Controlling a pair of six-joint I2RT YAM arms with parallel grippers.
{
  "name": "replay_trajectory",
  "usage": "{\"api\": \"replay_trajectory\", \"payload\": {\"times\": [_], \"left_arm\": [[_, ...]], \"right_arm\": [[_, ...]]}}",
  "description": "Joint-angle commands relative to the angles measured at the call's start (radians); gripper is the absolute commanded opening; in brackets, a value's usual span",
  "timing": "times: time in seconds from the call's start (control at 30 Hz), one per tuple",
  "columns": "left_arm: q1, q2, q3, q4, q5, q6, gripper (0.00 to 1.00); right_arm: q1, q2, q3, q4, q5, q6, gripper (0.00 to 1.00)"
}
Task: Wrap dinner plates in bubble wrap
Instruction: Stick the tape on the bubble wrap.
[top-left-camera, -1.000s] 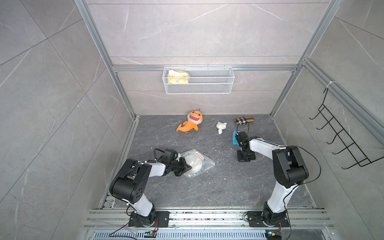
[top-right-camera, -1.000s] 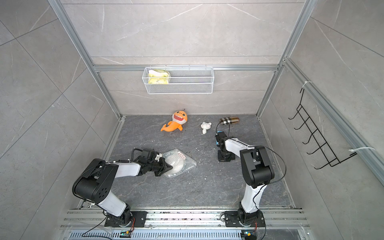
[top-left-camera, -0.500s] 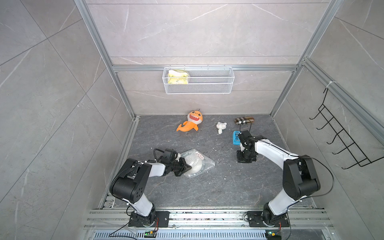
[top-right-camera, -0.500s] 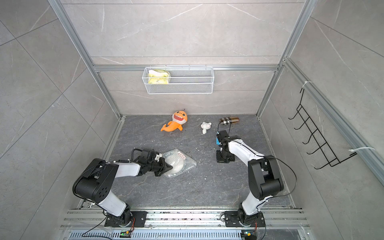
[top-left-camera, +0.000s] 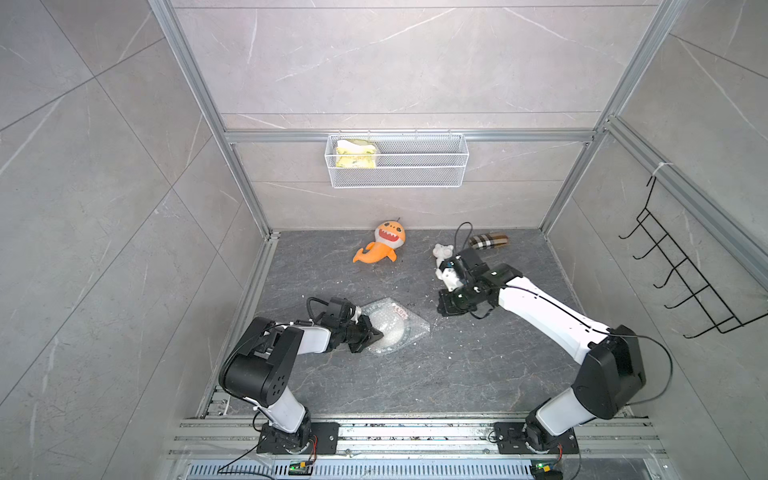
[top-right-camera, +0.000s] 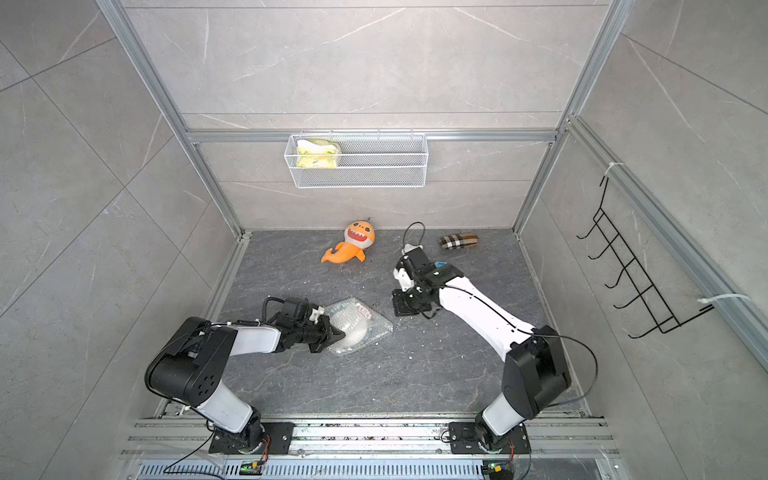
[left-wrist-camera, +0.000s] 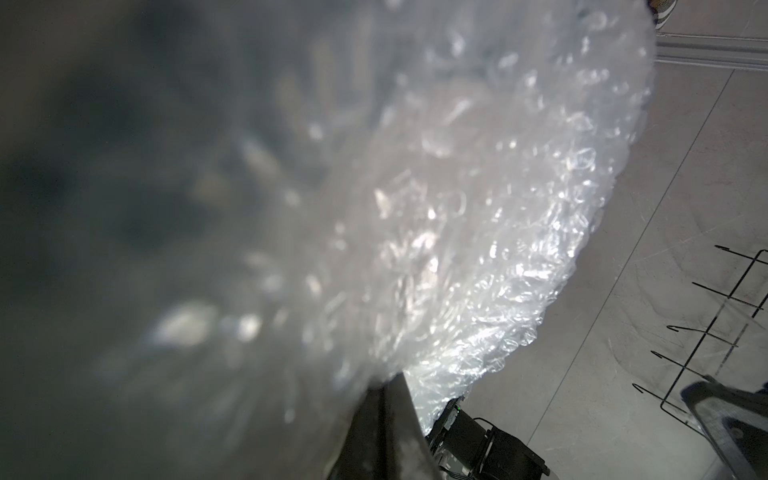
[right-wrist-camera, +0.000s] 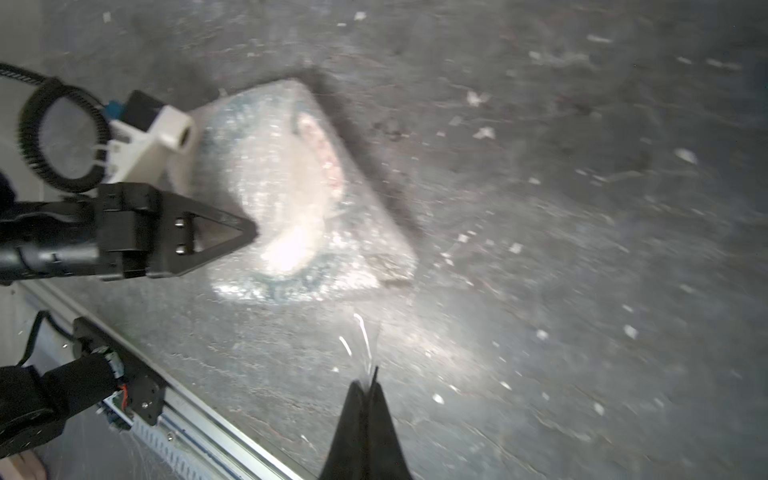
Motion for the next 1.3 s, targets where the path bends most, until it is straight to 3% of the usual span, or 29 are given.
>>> {"api": "replay_trajectory", "payload": {"times": [0.0,0.23,0.43,0.87,1.27], "left_arm": [[-0.004,0.052,-0.067,-0.199,-0.173,0.021,0.05],[-0.004,0.041,-0.087,-0.19,-0.175,0.011,0.05],[-0.004,0.043,-0.101,-0.176,-0.175,0.004,0.05],[-0.004,0.046,-0.094,-0.17,-0.168,-0.003,0.05],[-0.004,0.038,-0.107,-0.168,-0.172,-0.008,0.05]], "right_arm": [[0.084,0.106,0.077,0.085,-0.052,0.054,0.0],[0.2,0.301,0.262,0.047,-0.021,0.032,0.0],[0.225,0.355,0.335,0.031,0.001,0.028,0.0],[0.262,0.365,0.235,-0.074,0.181,0.001,0.0],[0.278,0.385,0.199,-0.104,0.263,-0.003,0.0]]}}
